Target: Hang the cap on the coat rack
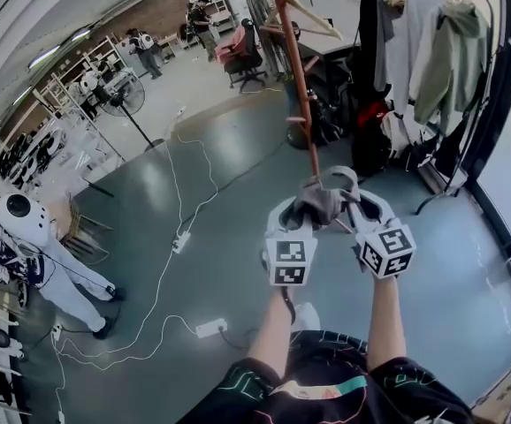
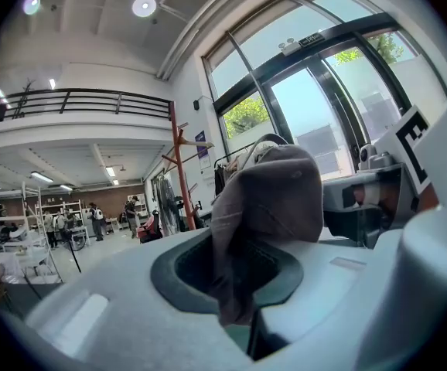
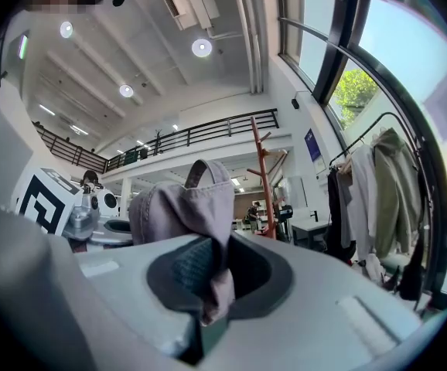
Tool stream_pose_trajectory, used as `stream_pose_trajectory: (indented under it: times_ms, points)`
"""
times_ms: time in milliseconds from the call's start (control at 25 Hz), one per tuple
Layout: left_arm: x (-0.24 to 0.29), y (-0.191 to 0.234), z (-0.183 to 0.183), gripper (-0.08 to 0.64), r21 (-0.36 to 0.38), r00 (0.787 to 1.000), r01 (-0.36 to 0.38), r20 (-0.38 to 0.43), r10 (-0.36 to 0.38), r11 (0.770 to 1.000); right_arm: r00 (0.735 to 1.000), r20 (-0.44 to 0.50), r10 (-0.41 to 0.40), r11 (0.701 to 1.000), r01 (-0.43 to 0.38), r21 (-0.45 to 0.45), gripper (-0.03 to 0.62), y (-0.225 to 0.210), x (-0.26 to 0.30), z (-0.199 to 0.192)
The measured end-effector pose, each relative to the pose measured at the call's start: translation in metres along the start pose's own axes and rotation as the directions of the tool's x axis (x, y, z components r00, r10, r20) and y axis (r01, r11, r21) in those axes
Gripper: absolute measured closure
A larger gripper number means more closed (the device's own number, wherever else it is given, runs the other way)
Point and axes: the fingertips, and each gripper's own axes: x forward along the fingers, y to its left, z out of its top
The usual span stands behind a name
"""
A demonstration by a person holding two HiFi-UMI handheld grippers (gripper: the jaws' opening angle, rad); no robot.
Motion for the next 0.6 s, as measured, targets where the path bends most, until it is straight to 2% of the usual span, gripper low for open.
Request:
stream_pose_trajectory:
  times_ms: [280,600]
  points:
    - [0.017,0.010,-0.013,0.503,-0.014,1.000,0.019,-0.010,-0.019,1.000,1.000,-0.018,0.002,1.000,-0.002,0.010,0.566,-0.002,0.023,-0.010]
    - [0.079,0.014,-0.033,0.503,-0.042,0.996,0.079,-0.036,-0.080,0.996,0.997,-0.063,-0.046,0.998,0.049,0.039,0.566,-0.044,0.062,-0.031]
